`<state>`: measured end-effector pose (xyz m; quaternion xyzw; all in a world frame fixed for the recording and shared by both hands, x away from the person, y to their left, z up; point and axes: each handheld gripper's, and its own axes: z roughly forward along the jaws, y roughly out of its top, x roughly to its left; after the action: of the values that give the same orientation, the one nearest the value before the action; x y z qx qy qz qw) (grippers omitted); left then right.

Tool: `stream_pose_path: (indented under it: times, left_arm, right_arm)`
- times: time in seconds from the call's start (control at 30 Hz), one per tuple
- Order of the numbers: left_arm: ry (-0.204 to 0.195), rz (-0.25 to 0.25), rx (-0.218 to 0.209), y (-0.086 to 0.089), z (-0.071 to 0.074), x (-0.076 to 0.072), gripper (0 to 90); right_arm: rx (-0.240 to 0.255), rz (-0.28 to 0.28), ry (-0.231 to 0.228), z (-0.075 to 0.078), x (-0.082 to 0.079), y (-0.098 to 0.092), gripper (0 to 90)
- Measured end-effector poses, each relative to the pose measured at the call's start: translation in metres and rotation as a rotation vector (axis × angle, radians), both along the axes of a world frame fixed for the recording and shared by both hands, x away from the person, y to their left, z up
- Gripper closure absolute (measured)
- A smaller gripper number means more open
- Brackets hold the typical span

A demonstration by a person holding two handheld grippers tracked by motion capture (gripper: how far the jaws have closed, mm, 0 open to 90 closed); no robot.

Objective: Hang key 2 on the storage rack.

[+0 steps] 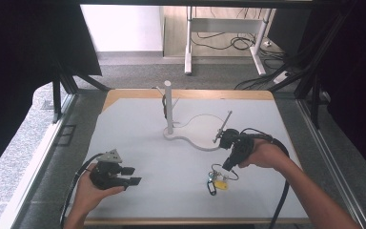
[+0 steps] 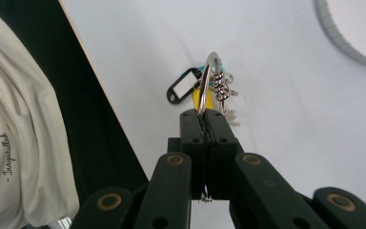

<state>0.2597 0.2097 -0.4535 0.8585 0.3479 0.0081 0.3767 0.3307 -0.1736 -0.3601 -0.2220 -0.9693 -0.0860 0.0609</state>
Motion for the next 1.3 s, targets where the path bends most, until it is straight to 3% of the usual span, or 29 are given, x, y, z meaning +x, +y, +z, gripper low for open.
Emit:
stream_pose_path:
  times: [0.53,0.77,1.3]
  left_arm:
    - [-0.008,0.005,-0.017,0.003,0.003,-0.001,50.2]
    - [-0.009,0.007,-0.025,0.004,0.004,-0.001,50.3]
    - [-0.004,0.002,-0.021,0.003,0.003,-0.001,50.4]
  right_arm:
    - [-0.013,-0.069,0.018,0.034,0.023,-0.002,88.2]
    - [-0.032,-0.088,-0.002,0.049,0.030,-0.001,88.2]
    - [-0.038,-0.123,-0.024,0.063,0.049,0.002,88.2]
